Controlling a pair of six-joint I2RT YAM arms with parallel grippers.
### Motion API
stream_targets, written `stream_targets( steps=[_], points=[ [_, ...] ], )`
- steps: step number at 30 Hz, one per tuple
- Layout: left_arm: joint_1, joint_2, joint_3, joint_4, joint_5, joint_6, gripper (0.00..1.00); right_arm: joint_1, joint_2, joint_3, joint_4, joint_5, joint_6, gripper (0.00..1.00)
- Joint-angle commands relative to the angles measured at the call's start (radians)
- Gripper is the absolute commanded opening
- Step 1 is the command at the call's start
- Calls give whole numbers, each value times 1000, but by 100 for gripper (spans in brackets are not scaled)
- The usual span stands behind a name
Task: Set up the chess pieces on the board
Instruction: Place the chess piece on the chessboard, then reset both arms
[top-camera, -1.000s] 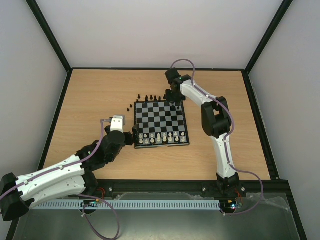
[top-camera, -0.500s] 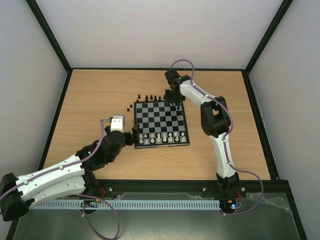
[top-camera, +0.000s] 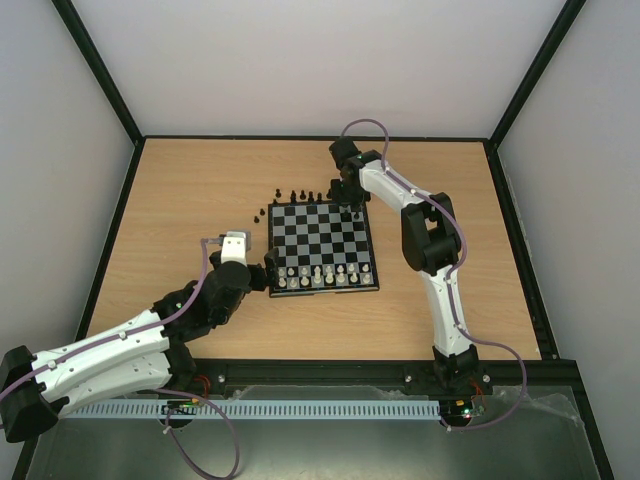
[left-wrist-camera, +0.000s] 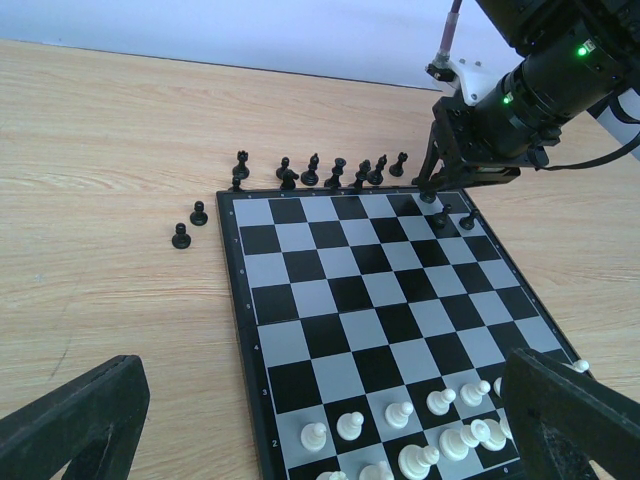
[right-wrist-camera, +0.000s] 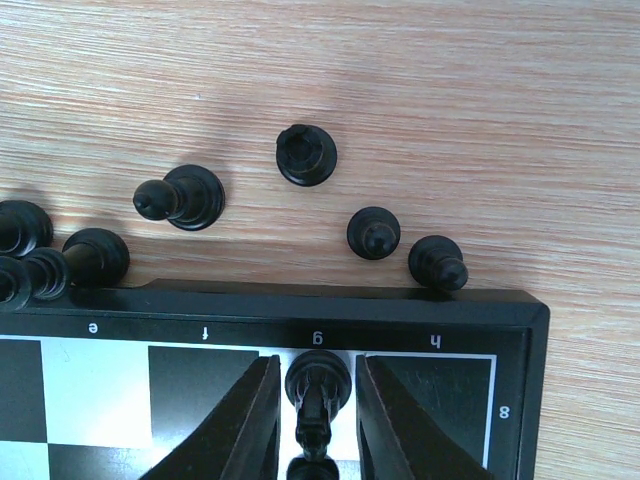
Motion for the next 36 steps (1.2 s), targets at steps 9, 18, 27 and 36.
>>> stream_targets(
  steps=[9, 18, 27, 36],
  points=[
    [8, -9, -15, 3, -13, -2, 99, 7, -29, 19, -45, 10, 5, 27],
    [8, -6, -14, 5, -13, -2, 99, 6, -50, 14, -45, 7, 4, 39],
    [8, -5, -13, 4, -17, -1, 99, 7, -73, 17, -44, 6, 8, 57],
    [8, -8, -18, 13, -10, -4, 99, 7, -131, -33, -16, 4, 14, 91]
  ],
)
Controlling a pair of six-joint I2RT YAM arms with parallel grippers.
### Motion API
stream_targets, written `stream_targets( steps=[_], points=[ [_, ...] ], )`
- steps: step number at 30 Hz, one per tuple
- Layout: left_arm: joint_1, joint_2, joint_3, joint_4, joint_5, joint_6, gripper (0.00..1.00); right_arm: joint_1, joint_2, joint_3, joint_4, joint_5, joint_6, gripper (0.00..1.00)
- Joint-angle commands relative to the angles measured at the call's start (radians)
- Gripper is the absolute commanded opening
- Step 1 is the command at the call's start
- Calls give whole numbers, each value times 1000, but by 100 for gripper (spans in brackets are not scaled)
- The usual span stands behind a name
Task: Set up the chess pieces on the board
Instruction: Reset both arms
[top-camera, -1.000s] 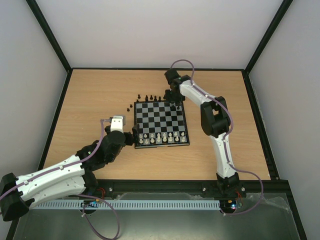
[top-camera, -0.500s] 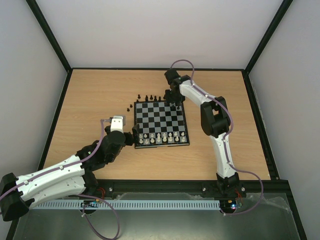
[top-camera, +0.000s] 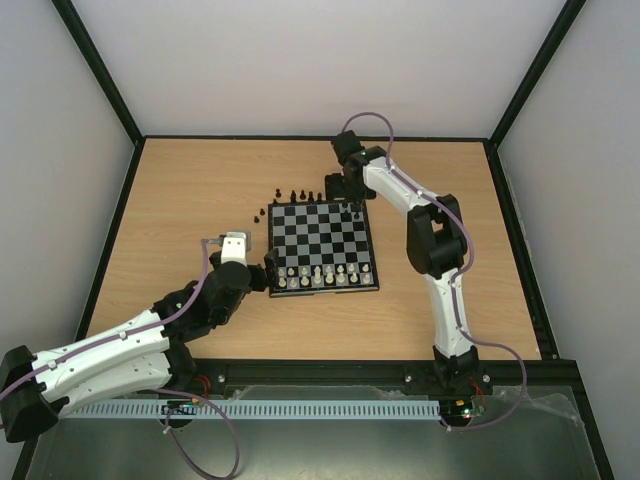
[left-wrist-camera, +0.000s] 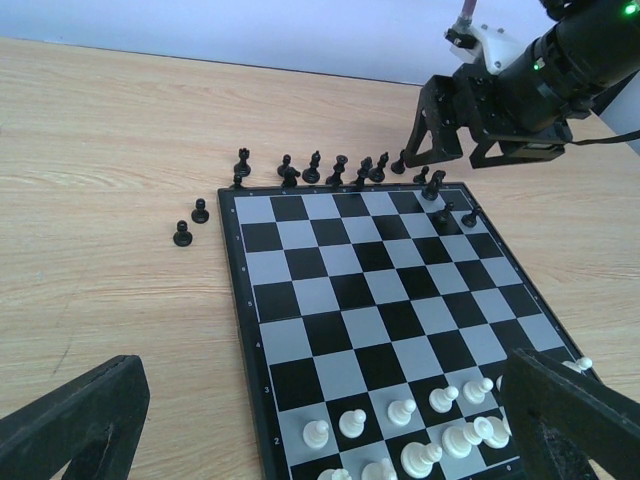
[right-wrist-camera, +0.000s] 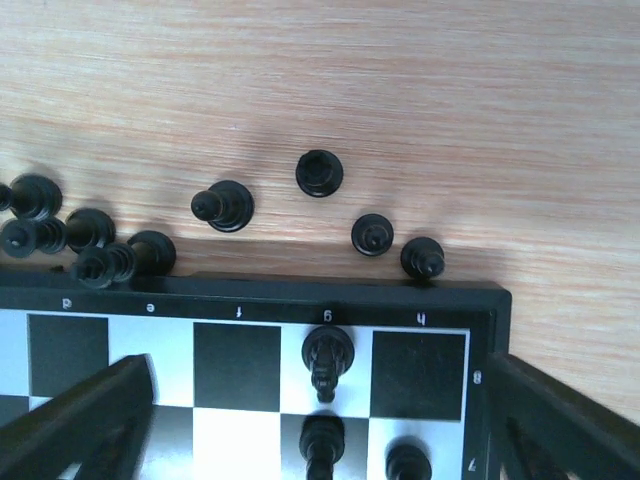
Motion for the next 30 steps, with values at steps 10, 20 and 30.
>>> stream_targets(
  steps=[10, 20, 30],
  points=[
    [8, -68, -34, 22, -8, -3, 99, 5, -282, -262, 136, 50, 13, 99],
    [20, -129, -48, -8, -57, -8, 99, -14, -595, -705, 383, 259, -38, 99],
    [29, -127, -62, 9, -70, 4, 99, -108, -975, -1038, 548, 325, 10, 99]
  ],
)
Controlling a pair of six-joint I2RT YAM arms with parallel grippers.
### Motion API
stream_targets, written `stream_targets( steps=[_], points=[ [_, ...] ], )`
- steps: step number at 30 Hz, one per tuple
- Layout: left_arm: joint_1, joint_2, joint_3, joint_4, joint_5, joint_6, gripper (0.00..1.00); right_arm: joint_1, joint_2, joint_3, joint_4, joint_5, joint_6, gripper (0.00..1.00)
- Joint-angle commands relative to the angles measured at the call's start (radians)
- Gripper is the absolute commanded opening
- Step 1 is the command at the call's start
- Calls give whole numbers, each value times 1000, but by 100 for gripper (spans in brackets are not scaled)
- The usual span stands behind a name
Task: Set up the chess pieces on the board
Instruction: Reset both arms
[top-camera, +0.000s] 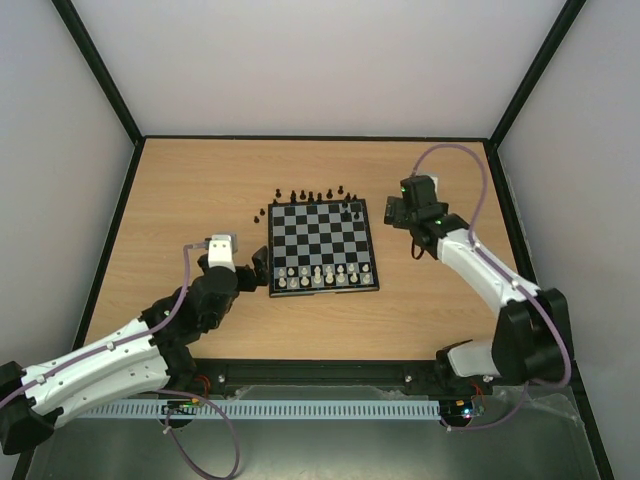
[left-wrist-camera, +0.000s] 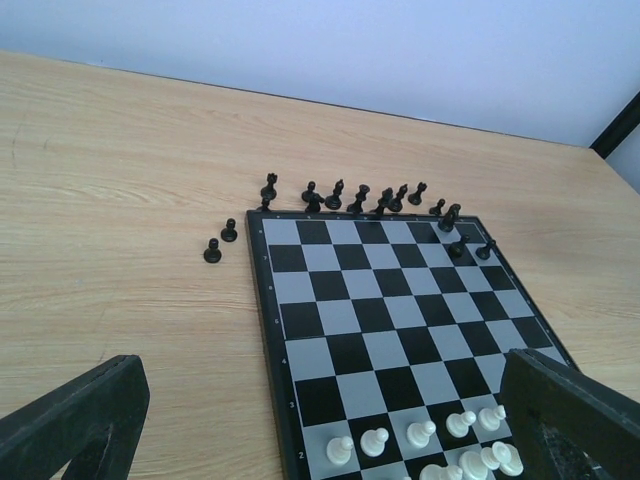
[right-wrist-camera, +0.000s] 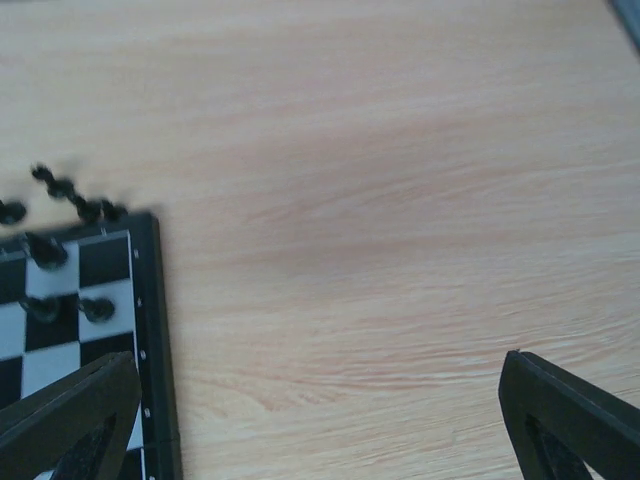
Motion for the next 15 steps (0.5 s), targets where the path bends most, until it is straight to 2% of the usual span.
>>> stream_targets(
  steps=[1, 7, 15],
  points=[
    [8, -14, -20, 24, -43, 8, 99, -12, -133, -57, 75, 52, 28, 99],
    [10, -5, -30, 61, -87, 26, 99, -11, -327, -238, 192, -33, 27, 99],
    [11, 57, 16, 56, -177, 110, 99, -12, -470, -339, 236, -54, 34, 99]
  ],
)
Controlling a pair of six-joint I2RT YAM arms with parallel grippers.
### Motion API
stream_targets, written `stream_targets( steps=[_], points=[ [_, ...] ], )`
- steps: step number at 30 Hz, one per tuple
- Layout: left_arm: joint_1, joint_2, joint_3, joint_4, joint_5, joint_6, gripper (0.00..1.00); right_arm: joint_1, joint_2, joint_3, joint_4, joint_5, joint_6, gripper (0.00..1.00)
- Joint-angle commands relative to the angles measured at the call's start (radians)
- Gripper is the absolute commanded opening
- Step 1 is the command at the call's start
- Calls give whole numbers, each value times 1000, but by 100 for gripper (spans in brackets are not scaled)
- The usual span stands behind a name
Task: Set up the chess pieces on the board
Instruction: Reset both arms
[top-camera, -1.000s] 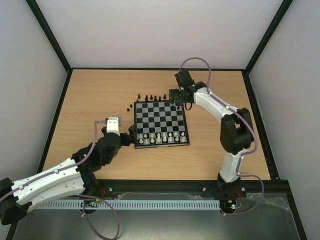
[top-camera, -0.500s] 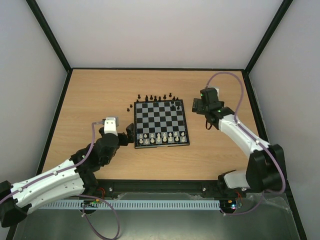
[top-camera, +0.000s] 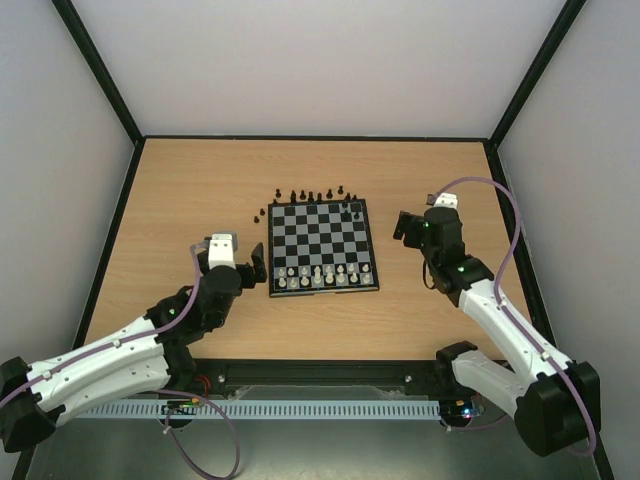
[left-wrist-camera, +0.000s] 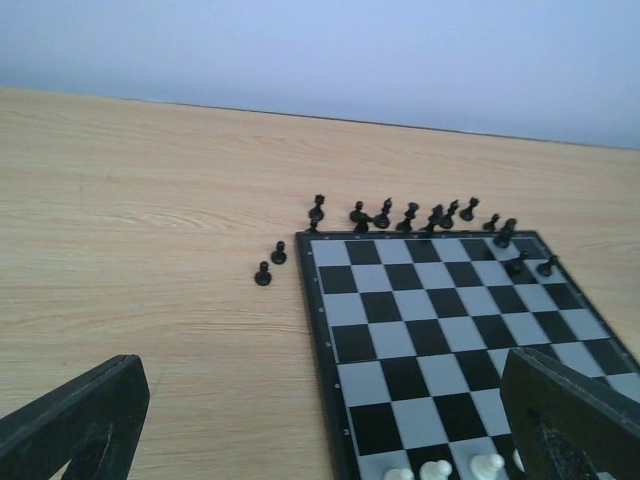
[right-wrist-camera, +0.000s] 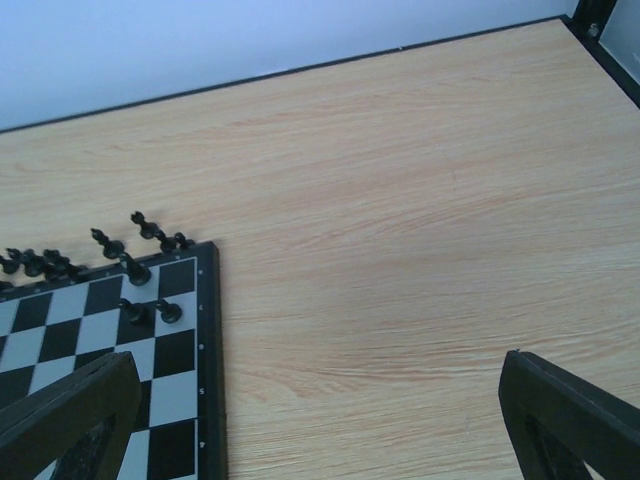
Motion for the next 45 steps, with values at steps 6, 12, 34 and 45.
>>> stream_targets(
  steps=[6, 12, 34, 45],
  points=[
    [5, 36, -28, 213, -67, 224, 100, 1, -89, -204, 265, 41, -79, 99],
    [100, 123, -130, 513, -153, 347, 100, -33, -170, -431, 621, 48, -142, 99],
    [537, 407, -166, 865, 141, 416, 100, -243, 356, -540, 1278, 95, -142, 99],
    [580, 336, -219, 889, 185, 453, 100, -272, 527, -449, 1257, -91, -194, 99]
  ],
)
